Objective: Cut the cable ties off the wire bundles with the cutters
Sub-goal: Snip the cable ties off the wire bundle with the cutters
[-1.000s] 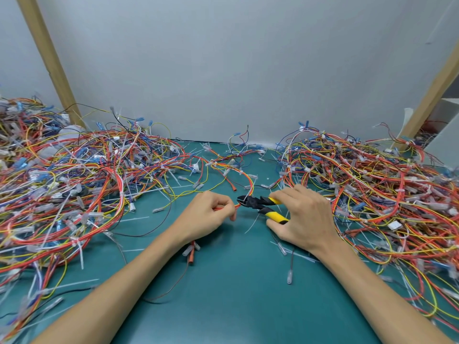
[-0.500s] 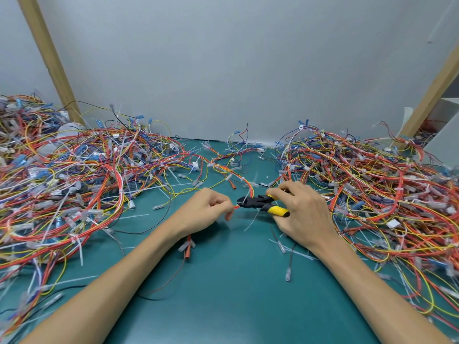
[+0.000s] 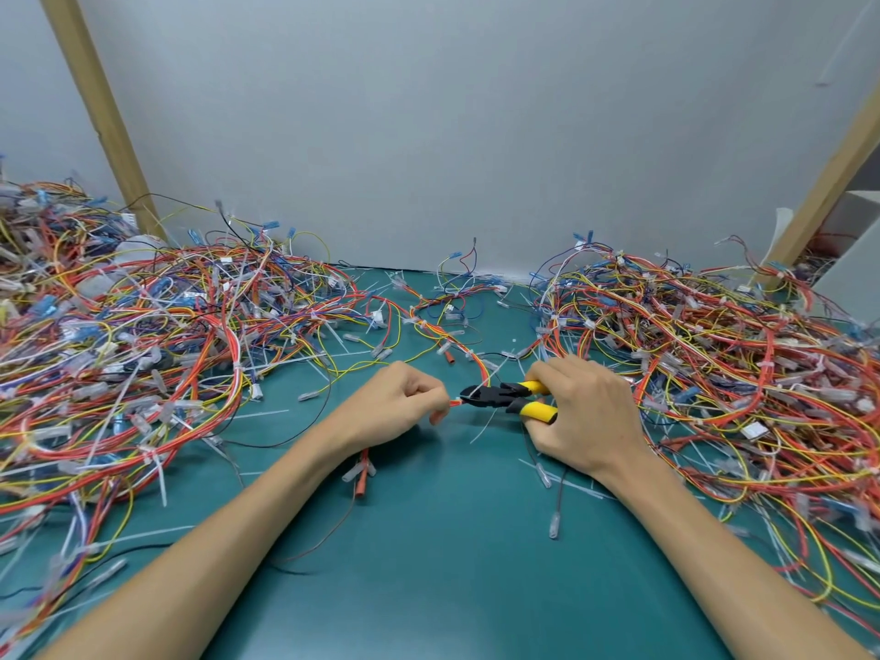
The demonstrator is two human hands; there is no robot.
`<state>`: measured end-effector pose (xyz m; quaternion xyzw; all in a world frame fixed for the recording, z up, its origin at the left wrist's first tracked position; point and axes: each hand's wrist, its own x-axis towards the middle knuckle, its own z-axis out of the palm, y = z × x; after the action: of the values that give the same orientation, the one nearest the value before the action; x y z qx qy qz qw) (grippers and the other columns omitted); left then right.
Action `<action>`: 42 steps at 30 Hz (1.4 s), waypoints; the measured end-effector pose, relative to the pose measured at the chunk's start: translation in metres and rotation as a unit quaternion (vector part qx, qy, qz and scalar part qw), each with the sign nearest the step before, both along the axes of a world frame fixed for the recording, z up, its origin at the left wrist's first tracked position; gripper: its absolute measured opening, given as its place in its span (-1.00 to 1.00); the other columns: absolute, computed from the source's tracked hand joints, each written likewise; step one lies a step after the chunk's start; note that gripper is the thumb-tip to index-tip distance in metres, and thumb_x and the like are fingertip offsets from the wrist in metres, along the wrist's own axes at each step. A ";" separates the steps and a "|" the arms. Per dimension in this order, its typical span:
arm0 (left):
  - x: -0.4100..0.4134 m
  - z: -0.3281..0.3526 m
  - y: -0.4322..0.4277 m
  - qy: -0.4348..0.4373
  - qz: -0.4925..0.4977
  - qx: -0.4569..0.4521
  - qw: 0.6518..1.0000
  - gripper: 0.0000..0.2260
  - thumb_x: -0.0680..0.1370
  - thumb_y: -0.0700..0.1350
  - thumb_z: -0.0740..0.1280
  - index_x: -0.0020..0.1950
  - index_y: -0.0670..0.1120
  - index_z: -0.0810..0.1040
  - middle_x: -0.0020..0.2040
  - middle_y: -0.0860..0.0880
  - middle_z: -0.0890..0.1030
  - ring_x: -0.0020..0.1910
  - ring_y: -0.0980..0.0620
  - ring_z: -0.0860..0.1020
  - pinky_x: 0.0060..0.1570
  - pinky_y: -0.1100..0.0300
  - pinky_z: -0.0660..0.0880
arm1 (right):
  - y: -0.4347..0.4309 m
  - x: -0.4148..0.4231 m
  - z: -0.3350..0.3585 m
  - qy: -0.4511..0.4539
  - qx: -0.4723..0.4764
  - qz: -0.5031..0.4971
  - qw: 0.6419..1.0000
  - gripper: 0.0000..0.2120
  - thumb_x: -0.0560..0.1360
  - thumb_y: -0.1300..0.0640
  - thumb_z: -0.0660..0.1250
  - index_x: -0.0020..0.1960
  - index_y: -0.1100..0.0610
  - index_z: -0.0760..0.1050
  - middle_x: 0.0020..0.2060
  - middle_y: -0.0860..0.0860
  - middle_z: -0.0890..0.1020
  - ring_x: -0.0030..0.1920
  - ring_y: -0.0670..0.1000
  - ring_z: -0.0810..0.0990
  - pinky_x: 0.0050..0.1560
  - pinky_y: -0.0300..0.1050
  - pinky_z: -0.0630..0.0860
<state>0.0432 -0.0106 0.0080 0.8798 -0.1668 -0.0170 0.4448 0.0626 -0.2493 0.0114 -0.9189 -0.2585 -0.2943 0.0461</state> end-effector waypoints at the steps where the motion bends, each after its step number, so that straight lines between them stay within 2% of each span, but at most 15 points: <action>1: 0.000 0.000 0.000 0.001 0.000 0.000 1.000 -0.78 0.39 -0.01 0.22 -0.44 -0.03 0.45 -0.52 0.05 0.26 -0.46 0.09 0.20 -0.41 0.16 0.13 | 0.000 -0.001 0.000 0.000 -0.001 -0.004 1.000 -0.83 0.18 0.01 0.31 -0.28 0.07 0.44 -0.44 -0.05 0.46 -0.39 0.04 0.36 -0.37 -0.18 0.22; 7: -0.001 0.000 0.000 0.000 -0.006 -0.004 1.000 -0.78 0.39 -0.02 0.22 -0.44 -0.05 0.45 -0.53 0.05 0.24 -0.47 0.10 0.18 -0.43 0.19 0.11 | 0.002 -0.003 0.001 0.024 -0.003 -0.021 0.999 -0.85 0.15 -0.01 0.28 -0.37 0.05 0.40 -0.52 -0.06 0.42 -0.46 0.05 0.33 -0.45 -0.21 0.25; 13: -0.001 0.000 0.000 -0.002 -0.008 0.004 1.000 -0.78 0.39 -0.02 0.22 -0.45 -0.02 0.45 -0.52 0.04 0.23 -0.46 0.09 0.18 -0.40 0.13 0.11 | 0.001 -0.002 0.000 0.060 0.003 -0.032 0.998 -0.88 0.15 0.02 0.25 -0.41 0.03 0.34 -0.56 -0.08 0.33 -0.48 0.08 0.34 -0.45 -0.26 0.10; 20: -0.001 0.001 -0.001 -0.006 -0.008 0.015 1.000 -0.79 0.38 -0.03 0.22 -0.44 -0.03 0.45 -0.49 0.02 0.24 -0.45 0.07 0.18 -0.39 0.12 0.11 | -0.001 0.001 -0.003 0.098 0.002 -0.043 0.994 -0.88 0.16 0.01 0.20 -0.38 0.04 0.40 -0.57 -0.06 0.34 -0.44 0.11 0.37 -0.41 -0.17 0.30; 23: -0.001 0.001 0.000 -0.005 -0.011 0.014 1.000 -0.79 0.38 -0.02 0.22 -0.44 -0.04 0.46 -0.51 0.02 0.24 -0.46 0.08 0.18 -0.41 0.15 0.11 | 0.000 0.002 -0.005 0.088 0.024 -0.047 0.995 -0.88 0.14 0.03 0.22 -0.37 0.06 0.39 -0.55 -0.05 0.39 -0.44 0.11 0.39 -0.42 -0.17 0.32; 27: -0.001 0.000 -0.001 -0.003 -0.009 0.005 1.000 -0.79 0.38 -0.02 0.22 -0.44 -0.03 0.47 -0.48 -0.03 0.29 -0.45 0.07 0.20 -0.38 0.13 0.15 | -0.002 0.006 -0.008 0.064 0.096 -0.065 0.991 -0.87 0.16 0.06 0.22 -0.30 0.03 0.42 -0.48 -0.07 0.44 -0.39 0.10 0.41 -0.40 -0.17 0.24; 32: -0.001 -0.003 0.000 -0.012 -0.013 0.003 1.000 -0.78 0.40 0.01 0.21 -0.40 -0.04 0.49 -0.47 -0.02 0.31 -0.44 0.08 0.22 -0.39 0.17 0.16 | -0.001 0.010 -0.006 0.038 0.168 -0.077 0.982 -0.86 0.24 0.12 0.35 -0.20 0.04 0.46 -0.36 -0.04 0.50 -0.31 0.11 0.44 -0.38 -0.11 0.37; 33: -0.001 -0.002 0.001 -0.008 -0.009 -0.023 1.000 -0.78 0.41 0.01 0.21 -0.40 -0.03 0.50 -0.48 0.00 0.29 -0.46 0.08 0.22 -0.42 0.20 0.16 | 0.000 0.010 -0.006 0.038 0.169 -0.079 0.982 -0.83 0.26 0.16 0.39 -0.19 0.04 0.46 -0.34 -0.04 0.49 -0.30 0.11 0.44 -0.38 -0.10 0.40; 35: -0.001 -0.002 0.004 0.027 0.009 -0.139 0.990 -0.80 0.44 -0.04 0.24 -0.36 -0.03 0.53 -0.51 0.06 0.23 -0.50 0.10 0.18 -0.49 0.29 0.16 | 0.000 0.010 -0.006 0.031 0.167 -0.080 0.982 -0.77 0.27 0.19 0.45 -0.14 0.05 0.46 -0.31 -0.04 0.47 -0.26 0.09 0.43 -0.35 -0.08 0.39; 38: 0.001 -0.003 0.008 0.063 0.038 -0.311 0.948 -0.79 0.58 -0.21 0.23 -0.24 -0.14 0.52 -0.48 0.11 0.18 -0.54 0.18 0.13 -0.56 0.40 0.11 | -0.001 0.009 -0.005 0.020 0.180 -0.074 0.981 -0.72 0.29 0.19 0.48 -0.08 0.06 0.45 -0.25 -0.05 0.46 -0.21 0.05 0.40 -0.27 -0.11 0.31; 42: 0.003 -0.004 0.005 0.046 0.112 -0.422 0.898 -0.82 0.63 -0.30 0.11 -0.11 -0.18 0.44 -0.45 0.03 0.33 -0.56 0.19 0.25 -0.60 0.39 0.16 | -0.001 0.007 -0.003 0.021 0.190 -0.065 0.980 -0.69 0.31 0.17 0.48 -0.02 0.06 0.45 -0.19 -0.09 0.43 -0.16 0.01 0.40 -0.19 -0.12 0.31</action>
<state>0.0464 -0.0051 0.0043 0.6204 -0.0376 0.0647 0.7807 0.0692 -0.2498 0.0085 -0.9143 -0.1370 -0.3207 0.2058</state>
